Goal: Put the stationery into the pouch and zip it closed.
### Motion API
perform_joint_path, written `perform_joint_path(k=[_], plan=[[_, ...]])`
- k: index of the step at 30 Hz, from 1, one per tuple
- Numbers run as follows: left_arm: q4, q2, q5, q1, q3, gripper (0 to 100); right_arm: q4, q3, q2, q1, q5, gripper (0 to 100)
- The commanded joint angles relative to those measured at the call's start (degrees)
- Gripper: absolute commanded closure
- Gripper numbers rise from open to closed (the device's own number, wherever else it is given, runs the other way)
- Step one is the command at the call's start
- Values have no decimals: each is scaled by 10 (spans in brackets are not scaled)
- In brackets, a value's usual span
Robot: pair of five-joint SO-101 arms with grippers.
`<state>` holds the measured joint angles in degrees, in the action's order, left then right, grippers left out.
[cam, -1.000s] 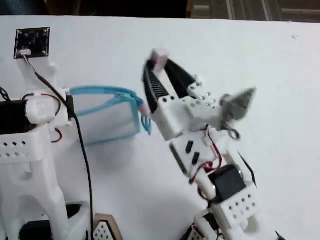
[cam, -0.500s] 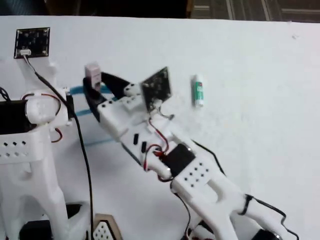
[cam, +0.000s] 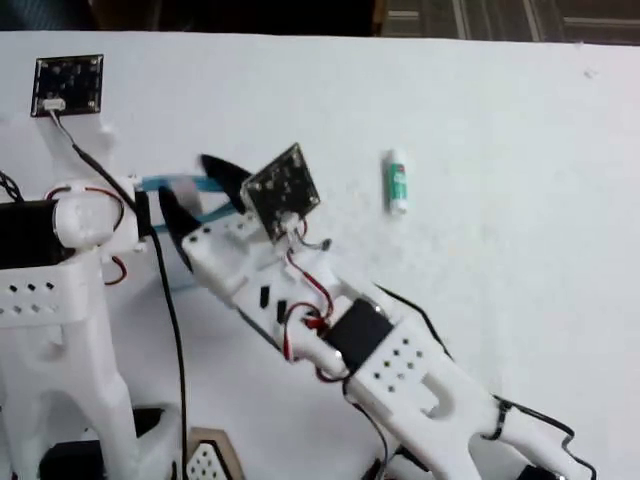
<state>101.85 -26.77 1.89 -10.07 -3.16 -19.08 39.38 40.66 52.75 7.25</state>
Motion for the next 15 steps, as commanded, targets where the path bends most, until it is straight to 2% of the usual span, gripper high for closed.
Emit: perform_joint_path(k=[1, 6, 11, 15], plan=[[0, 9, 0, 1, -2, 977, -27, -8, 44, 3, -4, 625], [0, 9, 0, 0, -2, 977, -28, -15, 89, -47, -4, 666], [0, 9, 0, 0, -2, 977, -49, -62, 75, -205, -5, 729], [0, 9, 0, 0, -2, 977, -160, -133, -21, -315, -11, 789]])
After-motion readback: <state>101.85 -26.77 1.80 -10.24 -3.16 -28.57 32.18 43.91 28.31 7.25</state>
